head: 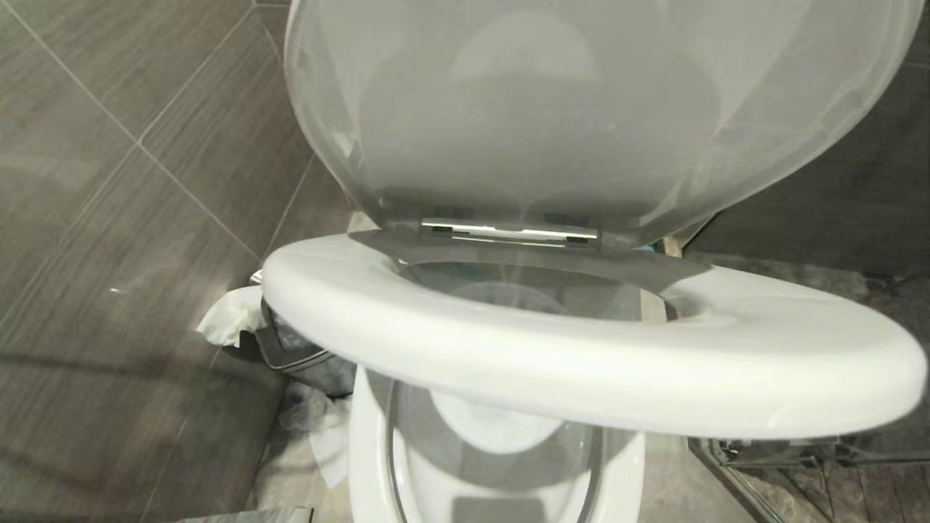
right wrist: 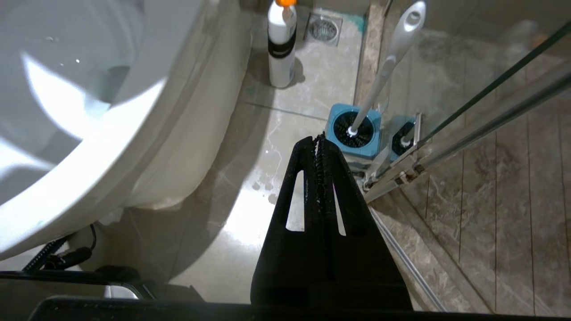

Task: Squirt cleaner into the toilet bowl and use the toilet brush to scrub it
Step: Close the toilet lid

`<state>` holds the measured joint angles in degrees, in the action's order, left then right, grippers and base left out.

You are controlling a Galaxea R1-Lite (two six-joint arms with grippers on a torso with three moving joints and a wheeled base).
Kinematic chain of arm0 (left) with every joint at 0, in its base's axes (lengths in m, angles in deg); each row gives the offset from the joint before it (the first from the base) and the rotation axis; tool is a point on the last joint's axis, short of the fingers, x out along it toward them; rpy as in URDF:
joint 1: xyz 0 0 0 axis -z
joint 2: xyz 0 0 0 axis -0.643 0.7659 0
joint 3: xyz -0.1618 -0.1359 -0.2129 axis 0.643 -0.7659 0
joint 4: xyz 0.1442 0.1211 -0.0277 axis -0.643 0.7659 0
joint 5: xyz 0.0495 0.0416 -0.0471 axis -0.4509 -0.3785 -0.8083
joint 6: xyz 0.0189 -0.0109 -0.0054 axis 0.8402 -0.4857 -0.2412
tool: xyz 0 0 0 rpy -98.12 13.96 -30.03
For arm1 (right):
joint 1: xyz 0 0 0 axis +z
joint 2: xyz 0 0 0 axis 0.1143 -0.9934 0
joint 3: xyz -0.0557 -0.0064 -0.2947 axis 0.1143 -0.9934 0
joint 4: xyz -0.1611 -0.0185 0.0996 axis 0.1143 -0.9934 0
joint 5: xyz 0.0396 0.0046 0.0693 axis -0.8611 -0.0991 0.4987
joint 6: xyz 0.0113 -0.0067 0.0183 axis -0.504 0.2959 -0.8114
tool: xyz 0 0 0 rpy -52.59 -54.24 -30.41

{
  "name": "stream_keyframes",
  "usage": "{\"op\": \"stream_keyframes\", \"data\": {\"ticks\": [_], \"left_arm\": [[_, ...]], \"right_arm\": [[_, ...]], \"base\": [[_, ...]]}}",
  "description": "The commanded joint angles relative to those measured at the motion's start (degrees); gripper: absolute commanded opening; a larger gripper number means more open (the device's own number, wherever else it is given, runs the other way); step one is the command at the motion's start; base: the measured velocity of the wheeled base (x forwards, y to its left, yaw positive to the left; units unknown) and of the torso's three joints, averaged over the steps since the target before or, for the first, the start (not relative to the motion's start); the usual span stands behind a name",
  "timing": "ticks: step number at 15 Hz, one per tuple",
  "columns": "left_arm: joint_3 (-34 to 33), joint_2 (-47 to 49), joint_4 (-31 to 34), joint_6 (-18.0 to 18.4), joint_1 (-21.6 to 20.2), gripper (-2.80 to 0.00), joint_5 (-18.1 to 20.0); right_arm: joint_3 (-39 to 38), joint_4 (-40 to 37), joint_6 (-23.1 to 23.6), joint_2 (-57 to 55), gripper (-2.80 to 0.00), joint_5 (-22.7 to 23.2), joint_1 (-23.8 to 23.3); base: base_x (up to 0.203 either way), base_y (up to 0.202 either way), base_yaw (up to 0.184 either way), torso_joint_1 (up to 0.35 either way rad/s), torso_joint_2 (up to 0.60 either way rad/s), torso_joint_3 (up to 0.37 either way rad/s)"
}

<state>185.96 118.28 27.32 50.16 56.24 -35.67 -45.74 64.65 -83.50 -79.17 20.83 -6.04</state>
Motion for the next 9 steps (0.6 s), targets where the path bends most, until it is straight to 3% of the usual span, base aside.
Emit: {"op": "stream_keyframes", "data": {"ticks": [1,9], "left_arm": [[0.2,-0.6,0.2,-0.1,-0.5,-2.80,0.2],[-0.2,-1.9,0.4,0.1,-0.1,-2.80,0.7]], "right_arm": [[0.0,0.0,0.0,0.0,-2.80,0.0,0.1],[0.0,0.0,0.0,0.0,-2.80,0.0,0.0]], "base": [[0.000,0.000,0.000,0.000,0.00,0.207],[0.000,0.000,0.000,-0.002,0.00,0.203]]}}
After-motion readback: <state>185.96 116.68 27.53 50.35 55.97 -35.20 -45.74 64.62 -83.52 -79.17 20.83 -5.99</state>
